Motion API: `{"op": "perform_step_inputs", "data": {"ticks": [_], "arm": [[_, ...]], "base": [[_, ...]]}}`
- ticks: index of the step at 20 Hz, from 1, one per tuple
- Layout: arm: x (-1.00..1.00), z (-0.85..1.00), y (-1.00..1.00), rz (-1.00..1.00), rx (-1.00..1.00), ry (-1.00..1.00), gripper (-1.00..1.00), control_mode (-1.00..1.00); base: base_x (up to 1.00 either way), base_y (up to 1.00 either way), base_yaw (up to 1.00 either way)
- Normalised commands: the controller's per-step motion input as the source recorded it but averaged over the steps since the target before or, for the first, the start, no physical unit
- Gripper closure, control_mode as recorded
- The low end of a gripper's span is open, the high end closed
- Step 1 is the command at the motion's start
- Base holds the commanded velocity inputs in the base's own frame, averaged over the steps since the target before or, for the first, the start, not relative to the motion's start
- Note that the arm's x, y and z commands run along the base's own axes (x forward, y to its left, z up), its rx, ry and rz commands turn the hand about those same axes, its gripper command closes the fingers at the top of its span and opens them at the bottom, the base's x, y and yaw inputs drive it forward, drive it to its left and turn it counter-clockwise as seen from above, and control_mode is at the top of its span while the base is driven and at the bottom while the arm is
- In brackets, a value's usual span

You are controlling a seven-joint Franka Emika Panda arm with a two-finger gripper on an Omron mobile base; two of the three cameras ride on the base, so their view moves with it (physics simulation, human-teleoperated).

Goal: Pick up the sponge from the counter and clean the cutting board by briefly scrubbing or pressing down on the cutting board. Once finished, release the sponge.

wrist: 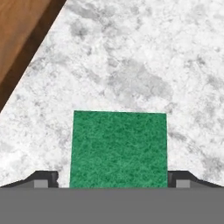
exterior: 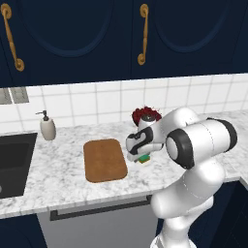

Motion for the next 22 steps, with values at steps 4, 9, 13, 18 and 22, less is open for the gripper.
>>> {"op": "perform_step_inputs", "data": {"ticks": [4, 9, 13, 18, 22], "arm": [[0.00, 0.00, 0.06, 0.00, 0.00, 0.00, 1.00, -1.00], [-0.09, 0.22, 0.14, -0.01, 0.00, -0.02, 1.00, -1.00], [-0.38, 0.61, 0.42, -0.11, 0.01, -0.03, 1.00, -1.00], [-0.14, 0.24, 0.74, -0.19, 0.12, 0.01, 1.00, -1.00], [-0.07, 0.03, 0.87, -0.25, 0.05, -0.01, 1.00, -1.00]], "base": [[0.00, 0.00, 0.00], [0.00, 0.00, 0.00], [0.00, 0.00, 0.00], [0.00, 0.00, 0.00], [0.00, 0.00, 0.00]]}}
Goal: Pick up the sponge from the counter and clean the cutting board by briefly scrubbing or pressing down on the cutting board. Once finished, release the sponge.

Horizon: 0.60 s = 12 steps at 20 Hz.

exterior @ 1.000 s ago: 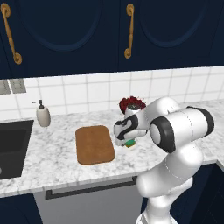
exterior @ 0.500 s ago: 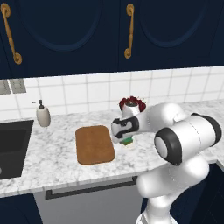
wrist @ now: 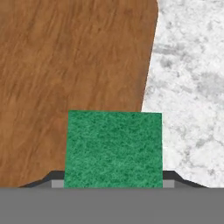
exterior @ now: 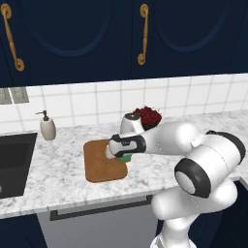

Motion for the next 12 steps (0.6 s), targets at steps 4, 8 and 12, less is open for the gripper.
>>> {"op": "perform_step_inputs", "data": {"ticks": [4, 8, 12], "arm": [[0.00, 0.00, 0.97, -0.16, -0.03, 0.00, 1.00, -1.00], [0.00, 0.00, 0.57, -0.06, 0.00, 0.01, 1.00, -1.00], [0.00, -0.11, 0.61, -0.08, 0.00, 0.02, 1.00, -1.00]], "base": [[0.00, 0.00, 0.00], [0.00, 0.00, 0.00], [0.00, 0.00, 0.00]]}}
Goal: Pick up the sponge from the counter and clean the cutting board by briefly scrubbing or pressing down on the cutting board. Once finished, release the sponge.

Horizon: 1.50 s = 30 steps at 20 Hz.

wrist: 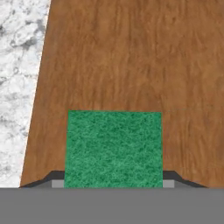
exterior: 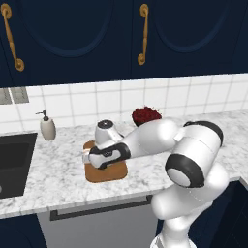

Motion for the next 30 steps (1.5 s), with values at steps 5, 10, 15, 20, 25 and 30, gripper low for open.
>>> {"op": "perform_step_inputs", "data": {"ticks": [5, 10, 15, 20, 25, 30], "arm": [[-0.04, -0.17, 0.33, -0.08, -0.01, 0.01, 1.00, -1.00], [-0.06, -0.29, 0.09, -0.05, 0.00, 0.02, 1.00, -1.00], [0.04, -0.51, 0.00, -0.05, 0.00, -0.01, 1.00, -1.00], [0.27, -0.50, -0.02, -0.04, 0.02, 0.00, 1.00, -1.00], [0.23, -0.31, -0.12, -0.01, 0.05, -0.01, 1.00, -1.00], [0.24, -0.34, -0.24, 0.00, 0.07, -0.05, 1.00, -1.00]], "base": [[0.00, 0.00, 0.00], [0.00, 0.00, 0.00], [0.00, 0.00, 0.00], [0.00, 0.00, 0.00], [0.00, 0.00, 0.00], [0.00, 0.00, 0.00]]}}
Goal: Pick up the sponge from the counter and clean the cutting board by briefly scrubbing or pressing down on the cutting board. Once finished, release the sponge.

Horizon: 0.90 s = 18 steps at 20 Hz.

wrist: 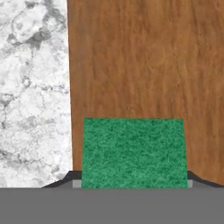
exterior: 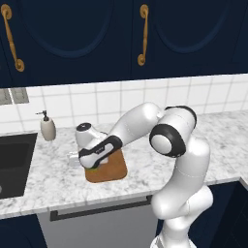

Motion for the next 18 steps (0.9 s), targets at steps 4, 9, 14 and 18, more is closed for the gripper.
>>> {"op": "perform_step_inputs", "data": {"ticks": [4, 9, 14, 18], "arm": [[0.29, -0.33, -0.24, 0.00, 0.07, -0.09, 1.00, -1.00], [0.53, -0.25, -0.33, 0.00, 0.09, -0.07, 1.00, -1.00], [0.61, -0.21, -0.32, 0.00, 0.08, -0.10, 1.00, -1.00], [0.70, -0.22, -0.19, 0.00, 0.04, -0.13, 1.00, -1.00]], "base": [[0.00, 0.00, 0.00], [0.00, 0.00, 0.00], [0.00, 0.00, 0.00], [0.00, 0.00, 0.00]]}}
